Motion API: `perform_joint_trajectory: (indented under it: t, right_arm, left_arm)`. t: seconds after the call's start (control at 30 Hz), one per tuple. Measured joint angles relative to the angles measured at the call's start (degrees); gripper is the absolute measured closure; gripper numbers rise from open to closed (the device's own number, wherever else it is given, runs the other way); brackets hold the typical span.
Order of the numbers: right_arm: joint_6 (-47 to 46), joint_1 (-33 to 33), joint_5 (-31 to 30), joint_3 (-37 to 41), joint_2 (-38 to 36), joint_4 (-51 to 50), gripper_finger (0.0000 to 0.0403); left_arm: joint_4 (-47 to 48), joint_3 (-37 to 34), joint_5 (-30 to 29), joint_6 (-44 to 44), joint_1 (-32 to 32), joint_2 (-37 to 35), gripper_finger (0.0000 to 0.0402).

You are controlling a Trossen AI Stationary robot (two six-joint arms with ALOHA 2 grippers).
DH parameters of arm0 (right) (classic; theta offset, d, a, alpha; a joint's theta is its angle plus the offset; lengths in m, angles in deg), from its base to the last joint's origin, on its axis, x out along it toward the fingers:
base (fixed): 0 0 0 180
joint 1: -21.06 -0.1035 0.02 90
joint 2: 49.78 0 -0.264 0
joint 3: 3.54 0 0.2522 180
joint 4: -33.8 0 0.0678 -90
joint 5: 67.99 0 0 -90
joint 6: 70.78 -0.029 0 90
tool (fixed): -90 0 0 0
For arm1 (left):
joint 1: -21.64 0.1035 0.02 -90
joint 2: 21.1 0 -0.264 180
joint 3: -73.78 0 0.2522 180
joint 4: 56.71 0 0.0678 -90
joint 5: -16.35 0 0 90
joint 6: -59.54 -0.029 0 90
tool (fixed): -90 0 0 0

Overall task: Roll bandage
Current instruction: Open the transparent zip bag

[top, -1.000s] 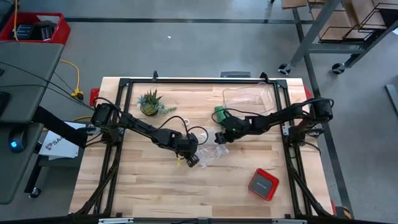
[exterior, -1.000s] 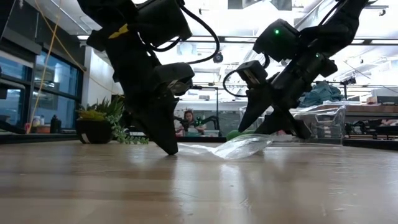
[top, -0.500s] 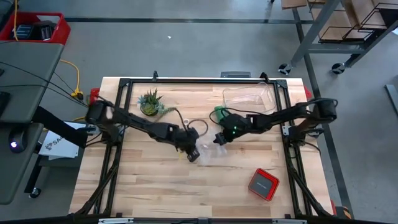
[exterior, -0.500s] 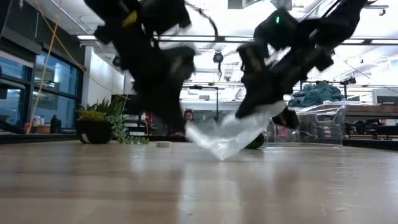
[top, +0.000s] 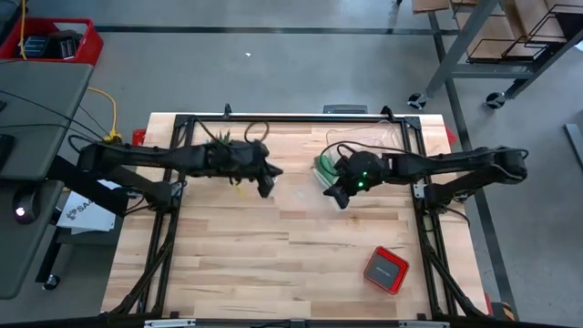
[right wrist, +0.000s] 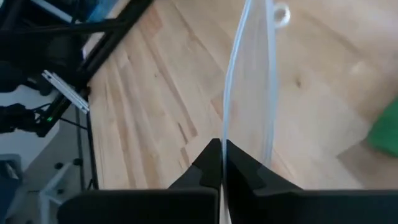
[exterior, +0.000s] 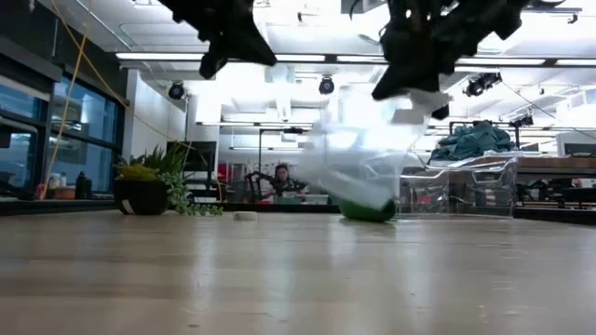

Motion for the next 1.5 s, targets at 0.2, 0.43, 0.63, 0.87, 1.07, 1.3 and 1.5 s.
perform_joint_trajectory:
  t: [0.2,0.43,0.63,0.87,1.07,1.3,1.5]
  right_arm:
    - [7.13,-0.43,-3.00,-3.67,-2.38,-2.64,0.0403]
    - [21.70,-0.55,-4.25,-10.94,-1.93,-7.81,0.0403]
    - [34.18,-0.52,-6.98,-18.15,-1.86,-15.82,0.0403]
    - [42.53,-0.52,-6.98,-21.45,-1.75,-19.71,0.0403]
    - [47.43,-0.53,-6.87,-21.51,-1.06,-21.10,0.0403]
    - [57.32,-0.55,-6.74,-21.51,1.05,-25.67,0.0403]
    - [61.09,-0.92,-7.04,-21.51,2.53,-28.90,0.0403]
  left_arm:
    - [-4.65,0.00,2.83,1.68,2.13,-0.69,0.0348]
    - [-20.73,0.02,10.05,8.60,4.21,0.55,0.0256]
    - [-26.70,5.20,12.33,10.17,8.25,0.97,0.0203]
    - [-17.43,17.41,18.47,5.48,14.22,6.16,0.0195]
    - [-10.43,26.61,26.45,3.45,16.38,13.92,0.0195]
    - [1.41,32.93,36.73,0.74,16.58,23.50,0.0195]
    - [2.53,33.46,40.36,0.23,16.16,27.63,0.0195]
